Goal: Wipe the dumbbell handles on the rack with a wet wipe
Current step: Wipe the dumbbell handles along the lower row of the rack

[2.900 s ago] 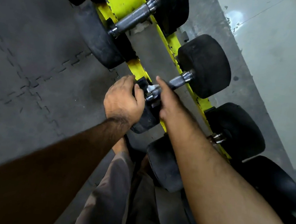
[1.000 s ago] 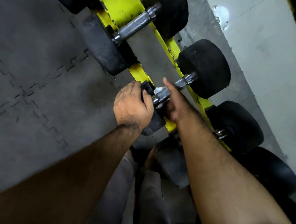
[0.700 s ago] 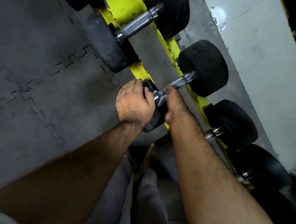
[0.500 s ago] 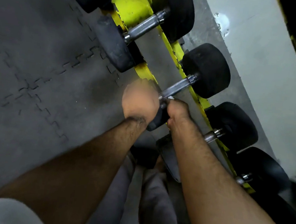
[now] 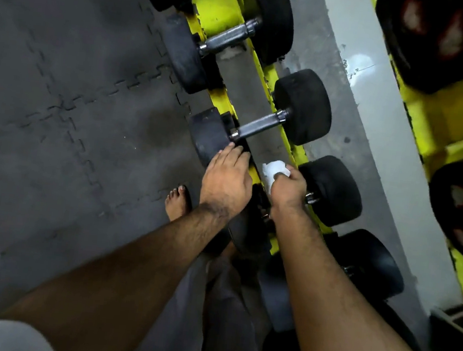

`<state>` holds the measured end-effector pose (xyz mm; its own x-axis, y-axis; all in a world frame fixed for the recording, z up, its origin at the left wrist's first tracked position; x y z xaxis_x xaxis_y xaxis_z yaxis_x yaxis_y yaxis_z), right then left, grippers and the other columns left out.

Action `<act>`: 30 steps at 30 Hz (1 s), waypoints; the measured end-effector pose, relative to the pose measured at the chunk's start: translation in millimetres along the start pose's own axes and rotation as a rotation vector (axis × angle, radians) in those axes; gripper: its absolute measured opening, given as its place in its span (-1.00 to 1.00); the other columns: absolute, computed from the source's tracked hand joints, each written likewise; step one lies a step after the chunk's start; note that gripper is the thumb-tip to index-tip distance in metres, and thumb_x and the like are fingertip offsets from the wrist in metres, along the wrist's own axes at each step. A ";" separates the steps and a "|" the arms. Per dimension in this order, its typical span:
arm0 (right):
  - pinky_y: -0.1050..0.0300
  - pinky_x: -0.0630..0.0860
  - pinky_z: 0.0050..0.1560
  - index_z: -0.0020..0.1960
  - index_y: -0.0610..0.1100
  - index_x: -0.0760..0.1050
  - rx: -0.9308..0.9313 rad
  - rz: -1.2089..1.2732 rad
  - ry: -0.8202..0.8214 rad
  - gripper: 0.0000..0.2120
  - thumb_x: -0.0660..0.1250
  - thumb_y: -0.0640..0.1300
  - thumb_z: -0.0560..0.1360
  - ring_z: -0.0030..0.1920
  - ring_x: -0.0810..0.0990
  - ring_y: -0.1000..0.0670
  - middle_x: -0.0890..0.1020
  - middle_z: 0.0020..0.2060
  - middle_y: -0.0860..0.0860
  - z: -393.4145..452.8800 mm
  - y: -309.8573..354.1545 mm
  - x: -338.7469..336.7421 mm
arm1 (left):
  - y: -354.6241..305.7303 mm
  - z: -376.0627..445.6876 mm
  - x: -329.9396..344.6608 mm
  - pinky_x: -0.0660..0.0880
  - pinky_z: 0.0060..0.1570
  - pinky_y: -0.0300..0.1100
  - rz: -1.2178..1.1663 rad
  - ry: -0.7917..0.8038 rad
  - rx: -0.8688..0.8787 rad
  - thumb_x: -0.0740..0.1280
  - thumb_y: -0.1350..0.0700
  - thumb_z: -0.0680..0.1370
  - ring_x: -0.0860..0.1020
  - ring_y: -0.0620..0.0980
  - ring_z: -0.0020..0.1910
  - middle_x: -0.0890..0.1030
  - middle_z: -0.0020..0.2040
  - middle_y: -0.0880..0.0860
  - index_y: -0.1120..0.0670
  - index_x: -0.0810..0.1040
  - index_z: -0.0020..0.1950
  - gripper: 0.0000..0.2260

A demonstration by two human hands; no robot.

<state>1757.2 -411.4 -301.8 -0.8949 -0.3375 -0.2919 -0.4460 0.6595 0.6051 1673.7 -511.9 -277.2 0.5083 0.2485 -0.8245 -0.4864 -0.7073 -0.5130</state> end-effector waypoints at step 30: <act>-0.04 0.50 0.11 0.04 -0.20 0.62 -1.259 -1.399 0.566 -0.64 0.10 -0.16 0.44 0.05 0.61 -0.23 0.65 -0.06 -0.14 24.7 -54.2 -67.5 | 0.7 -78.1 93.5 0.40 0.33 0.05 0.005 -0.167 -0.203 0.11 -0.01 0.62 0.55 0.14 0.25 0.61 0.24 0.18 0.24 0.55 0.30 -0.57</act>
<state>1841.5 -407.8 -333.2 0.2380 -0.4185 -0.8765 -0.2294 -0.9011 0.3679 1776.3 -540.9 -336.0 0.3742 0.3385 -0.8634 -0.3276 -0.8227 -0.4645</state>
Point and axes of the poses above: each hand's wrist, its own z-axis towards the middle knuckle, its own x-axis out of the palm, y = z × x, the point moved 3 cm from there along z, towards the middle knuckle
